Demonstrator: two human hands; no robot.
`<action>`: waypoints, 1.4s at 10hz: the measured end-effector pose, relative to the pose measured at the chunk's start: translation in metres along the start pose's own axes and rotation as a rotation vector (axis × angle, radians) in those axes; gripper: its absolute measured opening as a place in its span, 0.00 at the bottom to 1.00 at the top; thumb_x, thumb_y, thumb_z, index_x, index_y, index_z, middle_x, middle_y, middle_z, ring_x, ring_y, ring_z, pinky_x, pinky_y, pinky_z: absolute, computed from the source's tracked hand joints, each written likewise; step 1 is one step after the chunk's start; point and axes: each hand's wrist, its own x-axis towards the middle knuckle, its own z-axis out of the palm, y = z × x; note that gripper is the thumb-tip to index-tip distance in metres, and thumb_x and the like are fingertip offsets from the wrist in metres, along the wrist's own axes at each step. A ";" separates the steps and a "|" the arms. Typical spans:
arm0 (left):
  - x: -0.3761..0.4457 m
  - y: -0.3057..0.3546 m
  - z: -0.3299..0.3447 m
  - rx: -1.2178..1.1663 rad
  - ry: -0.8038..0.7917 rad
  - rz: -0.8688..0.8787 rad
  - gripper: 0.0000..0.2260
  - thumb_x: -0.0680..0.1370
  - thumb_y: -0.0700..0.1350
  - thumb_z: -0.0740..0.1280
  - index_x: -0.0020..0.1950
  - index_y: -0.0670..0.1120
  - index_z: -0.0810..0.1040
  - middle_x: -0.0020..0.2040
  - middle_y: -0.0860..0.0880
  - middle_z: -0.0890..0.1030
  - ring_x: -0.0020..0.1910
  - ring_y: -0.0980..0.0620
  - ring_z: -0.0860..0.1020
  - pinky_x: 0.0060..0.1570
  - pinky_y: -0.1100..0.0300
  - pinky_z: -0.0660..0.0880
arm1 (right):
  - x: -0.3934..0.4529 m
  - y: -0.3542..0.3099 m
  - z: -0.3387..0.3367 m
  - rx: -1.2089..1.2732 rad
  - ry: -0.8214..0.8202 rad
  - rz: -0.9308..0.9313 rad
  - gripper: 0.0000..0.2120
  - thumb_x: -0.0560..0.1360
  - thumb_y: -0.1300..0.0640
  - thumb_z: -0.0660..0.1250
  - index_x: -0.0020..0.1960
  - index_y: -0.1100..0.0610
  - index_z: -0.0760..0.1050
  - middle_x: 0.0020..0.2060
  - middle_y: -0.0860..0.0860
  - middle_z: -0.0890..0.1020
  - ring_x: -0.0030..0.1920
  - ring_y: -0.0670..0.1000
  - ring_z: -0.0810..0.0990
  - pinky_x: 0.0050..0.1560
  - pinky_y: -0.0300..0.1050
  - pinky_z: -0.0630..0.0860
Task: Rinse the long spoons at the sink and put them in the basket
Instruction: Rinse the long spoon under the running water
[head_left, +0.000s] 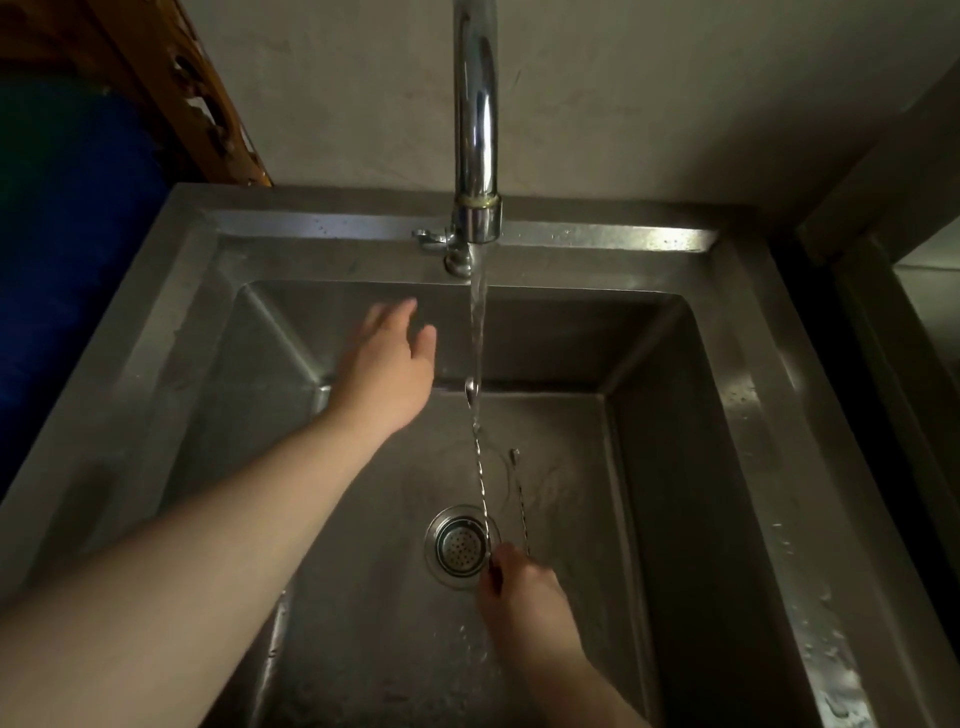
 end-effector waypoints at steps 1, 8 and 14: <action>0.032 -0.017 0.000 0.256 0.012 0.108 0.32 0.78 0.53 0.61 0.79 0.46 0.53 0.80 0.45 0.55 0.78 0.41 0.51 0.74 0.46 0.51 | 0.020 0.015 0.027 -0.041 -0.103 0.118 0.10 0.77 0.56 0.59 0.53 0.56 0.77 0.50 0.56 0.84 0.52 0.58 0.82 0.44 0.45 0.74; 0.075 -0.044 -0.001 0.726 -0.127 0.150 0.42 0.71 0.64 0.59 0.79 0.47 0.50 0.81 0.43 0.52 0.77 0.37 0.53 0.74 0.37 0.50 | 0.044 0.046 0.062 -0.051 -0.109 0.289 0.19 0.83 0.61 0.54 0.73 0.58 0.66 0.70 0.57 0.73 0.69 0.54 0.73 0.65 0.42 0.69; 0.079 -0.020 -0.024 0.451 -0.210 0.178 0.46 0.75 0.60 0.62 0.64 0.69 0.19 0.67 0.39 0.74 0.40 0.41 0.78 0.35 0.54 0.72 | 0.056 0.067 0.079 -0.090 -0.140 0.321 0.16 0.80 0.58 0.56 0.66 0.54 0.71 0.64 0.55 0.77 0.65 0.55 0.77 0.62 0.44 0.73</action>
